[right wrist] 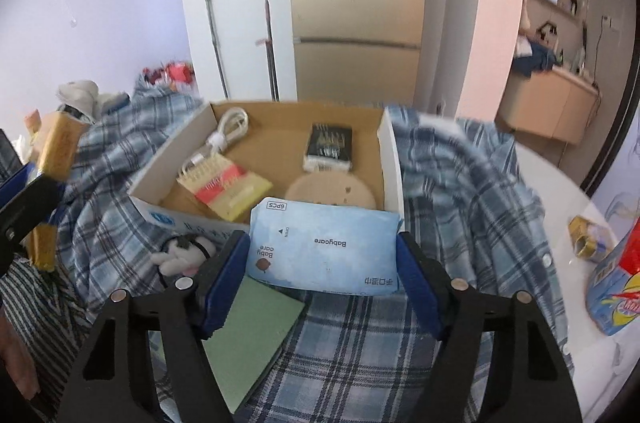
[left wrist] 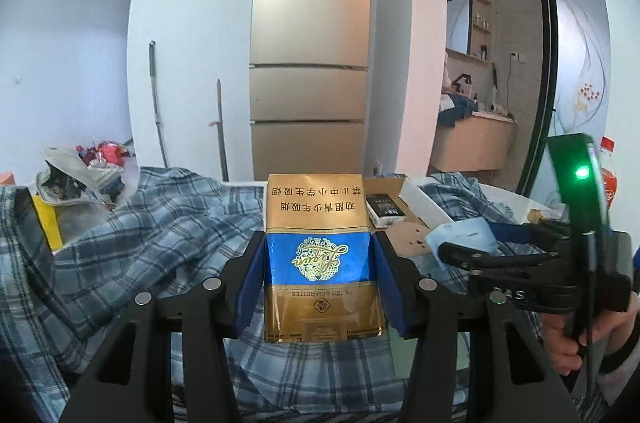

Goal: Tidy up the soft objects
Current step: 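Carry the gold pack and wipes pack over the box with both grippers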

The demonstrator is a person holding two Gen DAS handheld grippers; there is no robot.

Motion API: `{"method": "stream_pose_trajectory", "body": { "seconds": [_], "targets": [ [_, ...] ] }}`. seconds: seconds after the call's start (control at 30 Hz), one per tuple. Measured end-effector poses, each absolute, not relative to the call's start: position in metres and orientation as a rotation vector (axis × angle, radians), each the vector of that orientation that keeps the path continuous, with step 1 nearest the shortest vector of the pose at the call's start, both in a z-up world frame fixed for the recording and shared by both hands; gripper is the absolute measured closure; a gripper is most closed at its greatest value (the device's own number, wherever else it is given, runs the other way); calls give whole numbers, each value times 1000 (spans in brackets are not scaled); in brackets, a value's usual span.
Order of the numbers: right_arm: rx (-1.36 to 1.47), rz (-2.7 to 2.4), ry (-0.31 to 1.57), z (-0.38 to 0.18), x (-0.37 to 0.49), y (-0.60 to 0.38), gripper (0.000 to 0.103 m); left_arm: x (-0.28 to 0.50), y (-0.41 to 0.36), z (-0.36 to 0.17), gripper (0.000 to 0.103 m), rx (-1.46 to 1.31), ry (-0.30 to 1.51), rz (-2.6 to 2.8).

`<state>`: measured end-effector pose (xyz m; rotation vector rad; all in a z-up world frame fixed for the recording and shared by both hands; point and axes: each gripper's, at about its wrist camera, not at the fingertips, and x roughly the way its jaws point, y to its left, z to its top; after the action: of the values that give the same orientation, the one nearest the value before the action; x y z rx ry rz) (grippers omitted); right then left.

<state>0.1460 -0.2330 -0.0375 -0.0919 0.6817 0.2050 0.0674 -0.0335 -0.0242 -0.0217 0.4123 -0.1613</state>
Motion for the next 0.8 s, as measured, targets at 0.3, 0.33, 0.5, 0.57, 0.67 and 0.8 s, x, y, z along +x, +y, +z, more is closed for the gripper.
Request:
{"method": "stream_pose_trajectory", "body": {
  "seconds": [0.3,0.33,0.5,0.57,0.67,0.8],
  "targets": [
    [-106,196,573,-20,132,-231,30,57,-40,-11,49,-22,420,-203],
    [-108,191,559,-16,130,-233,31,54,-41,-7,49,-19,416,-203],
    [-82,182,482,18,121,-242,30,47,-47,23,49,22,354,-200],
    [-57,190,457,36,118,-247,30,47,-48,36,49,28,330,-194],
    [-58,186,412,58,114,-249,30,48,-52,56,49,47,286,-188],
    [-65,170,341,86,111,-248,30,54,-53,76,49,47,237,-177]
  ]
}}
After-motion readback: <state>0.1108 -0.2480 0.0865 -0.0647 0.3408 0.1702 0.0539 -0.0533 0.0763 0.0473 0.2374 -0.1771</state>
